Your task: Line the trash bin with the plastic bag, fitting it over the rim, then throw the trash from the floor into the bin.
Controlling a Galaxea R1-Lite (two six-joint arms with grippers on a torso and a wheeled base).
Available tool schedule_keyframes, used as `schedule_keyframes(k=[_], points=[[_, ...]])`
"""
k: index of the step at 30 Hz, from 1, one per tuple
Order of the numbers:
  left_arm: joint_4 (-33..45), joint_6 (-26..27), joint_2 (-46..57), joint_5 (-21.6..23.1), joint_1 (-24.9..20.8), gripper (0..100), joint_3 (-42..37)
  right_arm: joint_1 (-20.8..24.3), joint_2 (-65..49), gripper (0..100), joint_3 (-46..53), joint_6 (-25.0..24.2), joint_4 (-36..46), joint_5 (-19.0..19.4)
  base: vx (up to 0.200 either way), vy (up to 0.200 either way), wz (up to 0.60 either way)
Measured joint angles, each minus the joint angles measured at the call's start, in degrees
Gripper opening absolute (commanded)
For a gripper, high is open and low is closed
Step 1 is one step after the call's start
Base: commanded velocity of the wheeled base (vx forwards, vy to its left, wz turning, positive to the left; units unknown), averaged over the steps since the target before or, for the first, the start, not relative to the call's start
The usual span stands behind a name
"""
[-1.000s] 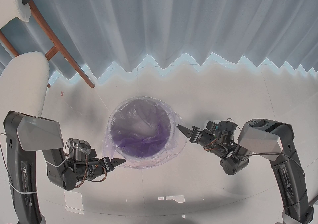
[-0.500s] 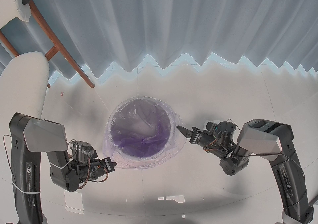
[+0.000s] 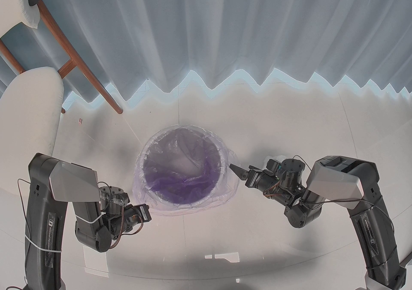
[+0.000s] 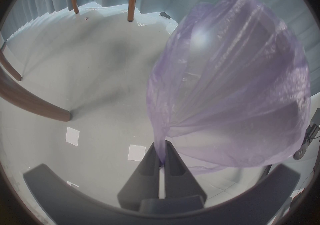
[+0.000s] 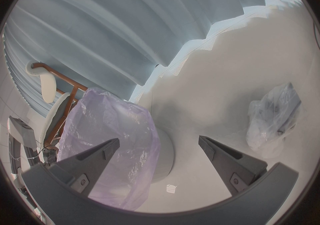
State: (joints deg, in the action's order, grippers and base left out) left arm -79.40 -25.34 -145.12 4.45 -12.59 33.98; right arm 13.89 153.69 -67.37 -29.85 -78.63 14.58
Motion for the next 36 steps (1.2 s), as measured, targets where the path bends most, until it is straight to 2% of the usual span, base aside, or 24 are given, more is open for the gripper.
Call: schedule_keyframes(k=[9, 10, 19, 26, 31, 36], points=[[-0.80, -0.02, -2.27, -0.13, -1.18, 0, -0.38, -0.09, 0.39, 100, -0.38, 0.24, 0.00, -0.57, 0.000, 0.000, 0.00], [-0.79, -0.02, -2.32, -0.13, -1.23, 100, -0.55, -0.09, 0.43, 100, -0.38, 0.24, 0.02, -0.57, 0.000, 0.000, 0.00], [-5.78, 0.52, -2.66, 0.01, -1.71, 100, -3.36, -0.11, 0.91, 100, -0.77, 0.24, 0.05, -0.57, 0.000, 0.000, 0.00], [-6.85, 5.97, -1.77, 0.01, -1.88, 100, -10.08, -0.50, 1.11, 100, -1.24, 0.24, 0.22, -0.57, 0.000, 0.000, 0.00], [-6.99, 7.09, 3.36, -0.02, -1.71, 100, -13.97, -0.94, 1.16, 100, -1.51, 0.18, 0.22, -0.55, 0.000, 0.000, 0.00], [-6.99, 7.40, 12.97, 0.20, -1.60, 100, -17.20, -1.55, 0.59, 100, -1.40, -0.20, 0.22, -0.41, 0.000, 0.000, 0.00]])
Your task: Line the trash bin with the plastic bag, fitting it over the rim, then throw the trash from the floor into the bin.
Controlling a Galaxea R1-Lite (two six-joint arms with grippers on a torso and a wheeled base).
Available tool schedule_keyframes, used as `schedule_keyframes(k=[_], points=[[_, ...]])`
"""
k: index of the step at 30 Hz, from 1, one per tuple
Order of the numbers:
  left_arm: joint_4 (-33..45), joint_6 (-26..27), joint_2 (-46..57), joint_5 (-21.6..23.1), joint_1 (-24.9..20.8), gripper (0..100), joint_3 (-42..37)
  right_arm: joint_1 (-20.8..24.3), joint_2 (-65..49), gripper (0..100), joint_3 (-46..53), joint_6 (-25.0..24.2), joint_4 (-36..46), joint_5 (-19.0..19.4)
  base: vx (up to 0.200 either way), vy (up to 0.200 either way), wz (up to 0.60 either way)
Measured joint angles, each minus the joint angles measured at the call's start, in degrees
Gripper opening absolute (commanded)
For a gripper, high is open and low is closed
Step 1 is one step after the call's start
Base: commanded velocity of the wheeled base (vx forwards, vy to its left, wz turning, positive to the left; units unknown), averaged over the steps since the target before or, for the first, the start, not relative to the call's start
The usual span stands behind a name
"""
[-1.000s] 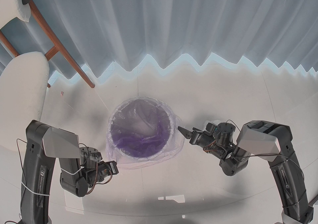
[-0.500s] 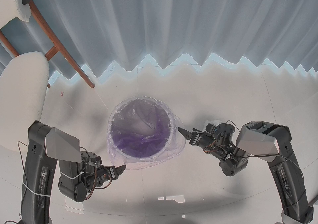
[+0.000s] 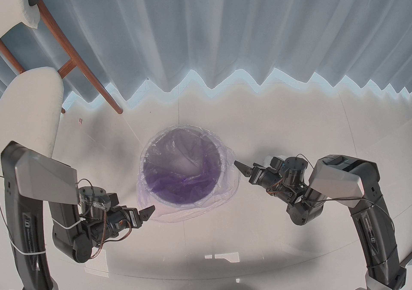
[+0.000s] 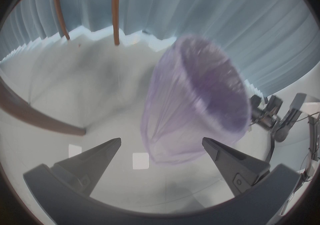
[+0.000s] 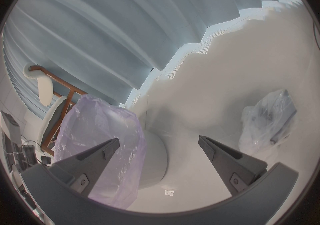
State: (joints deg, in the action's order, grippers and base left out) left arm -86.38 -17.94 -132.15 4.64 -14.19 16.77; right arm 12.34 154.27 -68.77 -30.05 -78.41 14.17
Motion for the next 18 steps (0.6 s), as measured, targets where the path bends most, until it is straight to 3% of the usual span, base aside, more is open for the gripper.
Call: schedule_keyframes(k=[10, 18], points=[[0.06, 0.27, 21.61, 1.82, -1.38, 100, -2.47, -0.68, -4.38, 100, 3.00, -1.74, 0.05, 0.23, 0.000, 0.000, 0.00], [0.28, -2.69, 34.74, 5.75, -2.27, 100, 6.24, -0.49, -15.15, 100, 10.67, -2.30, 1.37, 0.67, 0.000, 0.000, 0.00]])
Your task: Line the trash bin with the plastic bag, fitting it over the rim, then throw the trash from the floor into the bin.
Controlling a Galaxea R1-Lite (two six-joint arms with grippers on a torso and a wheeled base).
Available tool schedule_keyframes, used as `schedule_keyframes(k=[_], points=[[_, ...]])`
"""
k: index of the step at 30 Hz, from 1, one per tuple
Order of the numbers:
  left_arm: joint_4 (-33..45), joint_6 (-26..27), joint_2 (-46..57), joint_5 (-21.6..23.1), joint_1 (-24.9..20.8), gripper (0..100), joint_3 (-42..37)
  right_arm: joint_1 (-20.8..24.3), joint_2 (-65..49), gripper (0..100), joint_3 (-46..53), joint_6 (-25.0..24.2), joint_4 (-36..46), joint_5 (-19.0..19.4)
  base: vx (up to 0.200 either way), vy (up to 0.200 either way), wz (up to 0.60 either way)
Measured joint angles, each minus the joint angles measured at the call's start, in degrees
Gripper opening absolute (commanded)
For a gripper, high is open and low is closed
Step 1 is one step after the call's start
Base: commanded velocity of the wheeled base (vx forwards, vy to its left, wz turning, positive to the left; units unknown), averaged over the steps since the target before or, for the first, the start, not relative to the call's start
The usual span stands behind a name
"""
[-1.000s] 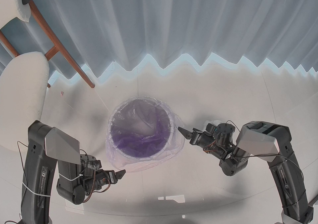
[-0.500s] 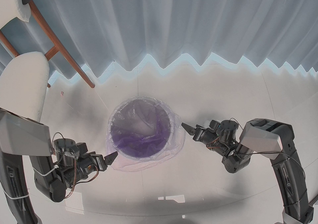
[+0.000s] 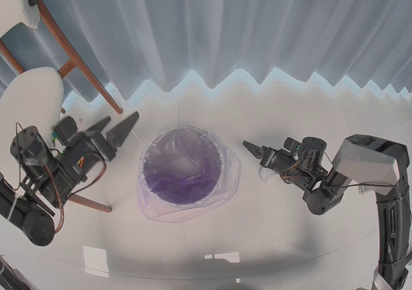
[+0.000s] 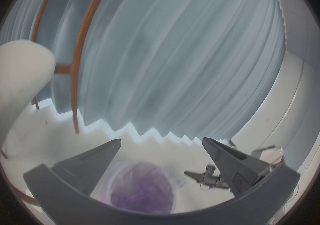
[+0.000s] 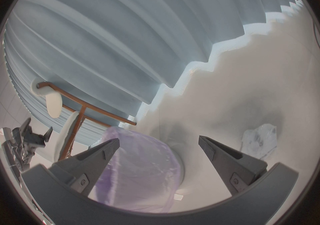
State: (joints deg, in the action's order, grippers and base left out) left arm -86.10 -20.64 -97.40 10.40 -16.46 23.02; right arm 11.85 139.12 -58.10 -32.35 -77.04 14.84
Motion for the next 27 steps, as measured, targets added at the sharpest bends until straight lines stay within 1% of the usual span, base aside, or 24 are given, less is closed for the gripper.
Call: schedule_keyframes(k=[3, 5, 8, 11, 13, 15, 20, 22, 27], points=[[0.00, -3.44, 2.43, 0.40, 0.00, 100, 3.88, 0.63, -4.67, 100, 3.08, 0.22, 1.58, 0.13, 0.000, 0.000, 0.00], [0.00, -7.72, 3.61, 0.55, 0.06, 100, 6.41, 1.12, -7.73, 100, 4.96, 0.68, 3.19, 0.13, 0.000, 0.000, 0.00], [0.00, -15.95, 4.85, 0.68, 0.54, 100, 9.40, 1.79, -11.72, 100, 7.23, 2.19, 5.21, 0.13, 0.000, 0.000, 0.00], [0.02, -23.20, 5.92, 1.91, 2.49, 100, 10.85, 2.21, -15.01, 100, 8.98, 4.06, 6.44, 0.00, 0.000, 0.000, 0.00], [0.00, -26.58, 6.83, 4.51, 4.67, 100, 10.85, 2.45, -16.98, 100, 9.97, 5.02, 7.11, -0.09, -0.100, 0.000, 0.00], [0.00, -30.32, 8.13, 8.86, 6.66, 100, 10.06, 2.65, -18.81, 100, 10.78, 5.64, 7.47, -0.15, -0.200, 0.000, 0.00], [-0.06, -38.14, 12.01, 17.49, 10.12, 100, 7.46, 2.89, -21.78, 100, 11.91, 6.61, 7.89, -0.23, -0.200, -0.200, 0.00], [-0.06, -40.05, 13.39, 19.15, 10.97, 100, 6.58, 2.95, -22.39, 100, 12.15, 6.90, 7.98, -0.26, -0.200, -0.200, 0.00], [-0.04, -40.64, 15.40, 20.49, 11.82, 100, 5.58, 2.97, -22.72, 100, 12.30, 7.07, 8.16, -0.28, -0.200, -0.200, 0.00]])
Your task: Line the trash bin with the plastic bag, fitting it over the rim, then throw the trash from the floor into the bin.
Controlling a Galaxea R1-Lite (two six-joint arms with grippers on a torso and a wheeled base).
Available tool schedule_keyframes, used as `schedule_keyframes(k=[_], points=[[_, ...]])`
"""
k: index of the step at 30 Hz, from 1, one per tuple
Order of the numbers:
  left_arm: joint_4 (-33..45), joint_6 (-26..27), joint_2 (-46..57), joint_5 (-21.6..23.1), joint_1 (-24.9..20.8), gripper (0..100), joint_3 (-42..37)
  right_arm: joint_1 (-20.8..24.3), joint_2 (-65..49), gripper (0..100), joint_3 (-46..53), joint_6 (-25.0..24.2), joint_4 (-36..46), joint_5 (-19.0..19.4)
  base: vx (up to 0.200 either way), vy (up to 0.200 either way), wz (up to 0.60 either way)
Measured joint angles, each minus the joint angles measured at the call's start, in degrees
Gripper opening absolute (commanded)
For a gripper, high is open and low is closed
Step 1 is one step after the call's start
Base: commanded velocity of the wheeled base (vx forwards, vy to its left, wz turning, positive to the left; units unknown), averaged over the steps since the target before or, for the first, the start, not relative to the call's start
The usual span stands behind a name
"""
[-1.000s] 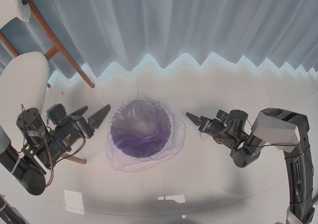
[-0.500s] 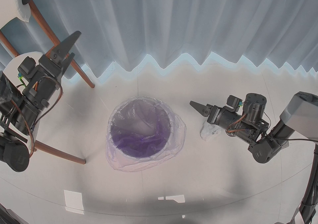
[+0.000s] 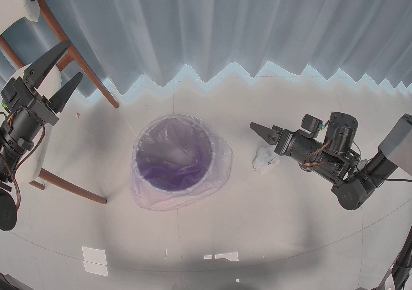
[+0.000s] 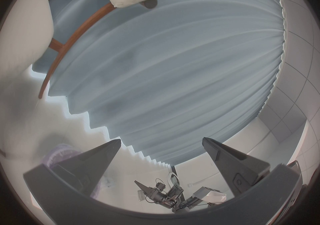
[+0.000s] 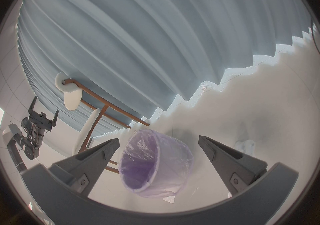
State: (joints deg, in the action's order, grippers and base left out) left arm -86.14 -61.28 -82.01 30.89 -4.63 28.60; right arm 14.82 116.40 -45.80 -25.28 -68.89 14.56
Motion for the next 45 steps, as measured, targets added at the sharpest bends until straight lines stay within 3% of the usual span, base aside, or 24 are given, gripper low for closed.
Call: schedule_keyframes(k=[6, 21, 34, 45], points=[[0.04, 0.20, 0.73, 0.50, 0.17, 100, -0.38, -0.22, 0.91, 100, -0.85, 0.00, -0.27, -0.05, -0.200, -0.200, 0.00], [-0.07, 1.18, 1.96, 5.40, 1.08, 100, -3.35, -0.52, 3.72, 100, -1.80, -0.02, -0.16, 0.02, 0.000, 0.000, 0.00], [0.00, 2.22, 3.43, 6.47, 1.33, 100, -4.82, -0.33, 5.52, 100, -2.60, -0.93, 1.10, 0.28, 0.000, 0.200, 0.00], [0.02, 4.77, 3.47, 6.39, 1.33, 100, -5.03, 1.18, 4.39, 100, -3.29, -6.35, 7.09, 0.44, 0.000, 0.200, 0.00]])
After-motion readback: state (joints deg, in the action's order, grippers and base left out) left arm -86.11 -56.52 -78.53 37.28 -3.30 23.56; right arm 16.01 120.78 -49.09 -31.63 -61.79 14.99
